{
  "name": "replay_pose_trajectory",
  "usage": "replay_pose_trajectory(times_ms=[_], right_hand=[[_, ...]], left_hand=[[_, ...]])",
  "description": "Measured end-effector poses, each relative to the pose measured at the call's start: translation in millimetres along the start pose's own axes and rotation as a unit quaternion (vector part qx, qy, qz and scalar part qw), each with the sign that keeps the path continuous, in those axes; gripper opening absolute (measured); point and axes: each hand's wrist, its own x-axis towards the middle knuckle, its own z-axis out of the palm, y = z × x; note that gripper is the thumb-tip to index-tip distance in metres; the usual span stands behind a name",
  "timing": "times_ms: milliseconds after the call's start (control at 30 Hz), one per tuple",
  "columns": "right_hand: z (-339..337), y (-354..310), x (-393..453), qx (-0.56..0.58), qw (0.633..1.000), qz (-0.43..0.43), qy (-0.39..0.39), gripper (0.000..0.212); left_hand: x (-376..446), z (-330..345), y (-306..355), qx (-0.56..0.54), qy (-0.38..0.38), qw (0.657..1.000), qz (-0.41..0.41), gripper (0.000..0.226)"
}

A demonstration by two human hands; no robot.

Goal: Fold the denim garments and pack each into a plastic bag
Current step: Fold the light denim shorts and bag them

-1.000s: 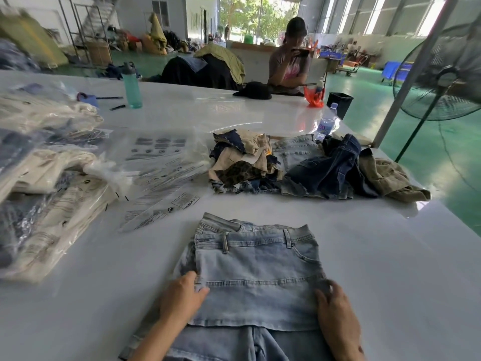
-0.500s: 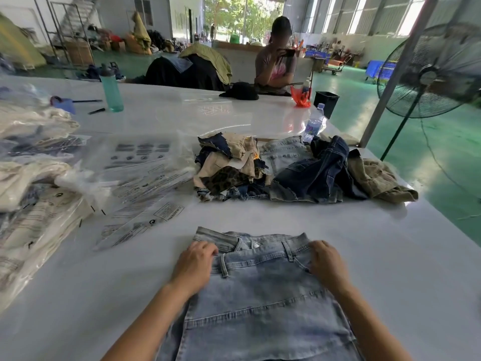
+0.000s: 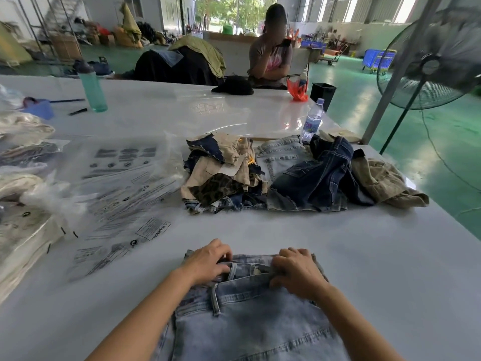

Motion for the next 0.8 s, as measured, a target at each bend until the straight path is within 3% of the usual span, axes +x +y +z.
replay_pose_trajectory(times_ms=[100, 133, 200, 300, 367, 467, 533, 633, 667, 800], right_hand=[[4.4, 5.1, -9.8, 0.043, 0.972, -0.043, 0.225, 0.023], [2.8, 6.6, -9.6, 0.037, 0.966, -0.032, 0.255, 0.024], [-3.0, 10.3, -2.7, 0.013, 0.982, 0.046, 0.182, 0.034], [-10.4, 32.4, 5.6, -0.016, 0.986, 0.156, -0.055, 0.047], [-11.8, 46.9, 6.2, 0.005, 0.982, 0.161, -0.103, 0.050], [-13.4, 63.4, 0.4, 0.081, 0.981, 0.147, -0.101, 0.047], [-20.3, 71.1, -3.6, 0.234, 0.960, 0.121, -0.092, 0.029], [-35.2, 69.9, -10.0, 0.503, 0.850, 0.152, -0.038, 0.019], [-31.8, 69.5, -7.0, 0.517, 0.836, 0.185, -0.005, 0.022], [2.5, 49.2, 13.7, 0.314, 0.897, 0.303, 0.073, 0.038]], left_hand=[[-5.4, -5.1, -3.5, -0.025, 0.132, 0.988, 0.073, 0.017], [-7.1, -5.7, -3.7, -0.026, 0.180, 0.978, 0.099, 0.019], [-7.4, -7.2, -5.9, 0.004, 0.196, 0.976, 0.096, 0.026], [-5.0, -11.6, -27.5, 0.111, 0.045, 0.991, -0.055, 0.039], [-6.3, -16.7, -42.5, 0.129, 0.025, 0.988, -0.078, 0.040], [-12.9, -27.3, -55.3, 0.117, 0.029, 0.992, -0.033, 0.039], [-18.6, -33.9, -58.8, -0.054, 0.034, 0.998, -0.008, 0.031], [-28.6, -41.3, -58.7, -0.344, 0.092, 0.934, -0.022, 0.038], [-27.5, -40.0, -58.3, -0.367, 0.107, 0.923, -0.053, 0.040], [-10.3, -10.0, -57.5, -0.159, 0.132, 0.964, -0.166, 0.032]])
